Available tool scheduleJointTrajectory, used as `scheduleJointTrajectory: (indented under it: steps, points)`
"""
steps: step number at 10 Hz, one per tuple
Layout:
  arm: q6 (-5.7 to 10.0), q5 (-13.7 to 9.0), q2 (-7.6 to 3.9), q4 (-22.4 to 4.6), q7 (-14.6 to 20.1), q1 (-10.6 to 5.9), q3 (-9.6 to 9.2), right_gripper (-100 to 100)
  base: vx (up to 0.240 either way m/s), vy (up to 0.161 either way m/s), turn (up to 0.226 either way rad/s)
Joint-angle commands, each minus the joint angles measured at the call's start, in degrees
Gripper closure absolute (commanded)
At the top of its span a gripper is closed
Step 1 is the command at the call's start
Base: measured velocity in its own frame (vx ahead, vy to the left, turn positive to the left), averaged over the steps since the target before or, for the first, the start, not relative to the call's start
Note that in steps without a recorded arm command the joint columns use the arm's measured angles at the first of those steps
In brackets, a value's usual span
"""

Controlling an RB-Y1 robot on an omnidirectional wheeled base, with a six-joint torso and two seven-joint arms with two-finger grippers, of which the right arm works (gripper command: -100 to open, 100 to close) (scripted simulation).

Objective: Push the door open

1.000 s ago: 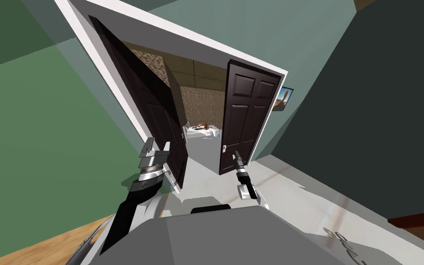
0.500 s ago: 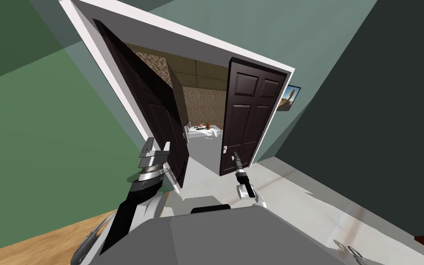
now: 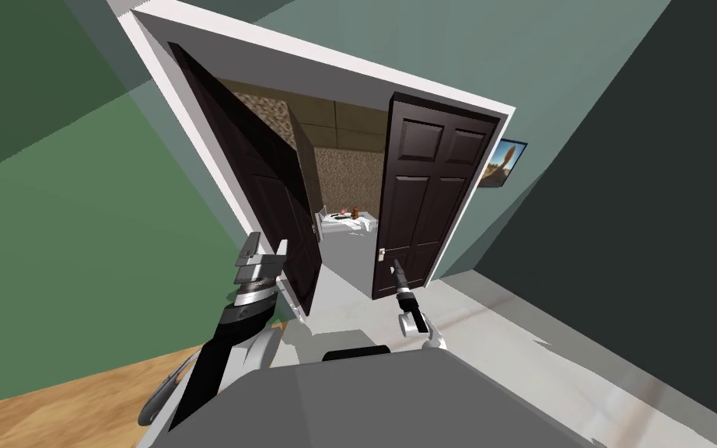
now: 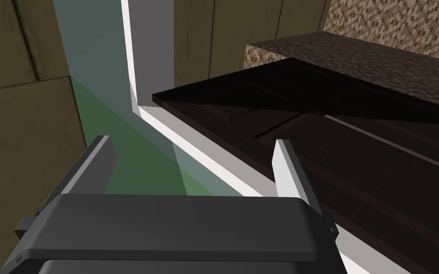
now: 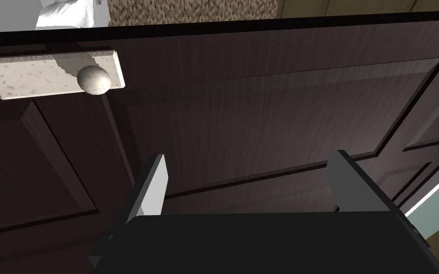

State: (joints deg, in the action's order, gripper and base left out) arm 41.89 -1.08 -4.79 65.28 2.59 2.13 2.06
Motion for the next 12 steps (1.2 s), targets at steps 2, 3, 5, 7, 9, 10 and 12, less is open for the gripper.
scheduleJointTrajectory:
  steps: [2, 3, 5, 7, 9, 10, 12]
  points:
    - [0.58, -0.4, -0.20, -3.8, 0.0, -1.66, -0.03, -100, 0.027, -0.064, 0.095]
    - [0.58, -0.4, -0.20, -4.7, 0.0, -1.66, -0.03, -100, 0.023, -0.065, 0.064]
    - [1.34, -1.0, -0.33, -9.3, -0.1, -3.84, -0.07, -100, 0.031, -0.078, 0.137]
    - [1.70, -1.3, -0.37, -12.5, -0.1, -4.87, -0.08, -100, 0.022, -0.079, 0.072]
    - [2.37, -1.7, -0.44, -16.8, -0.2, -6.77, -0.12, -100, 0.026, -0.117, 0.174]
    - [2.37, -1.7, -0.44, -17.4, -0.2, -6.77, -0.12, -100, 0.025, -0.093, 0.031]
    - [2.97, -2.2, -0.48, -21.1, -0.2, -8.51, -0.15, -100, 0.023, -0.073, 0.090]
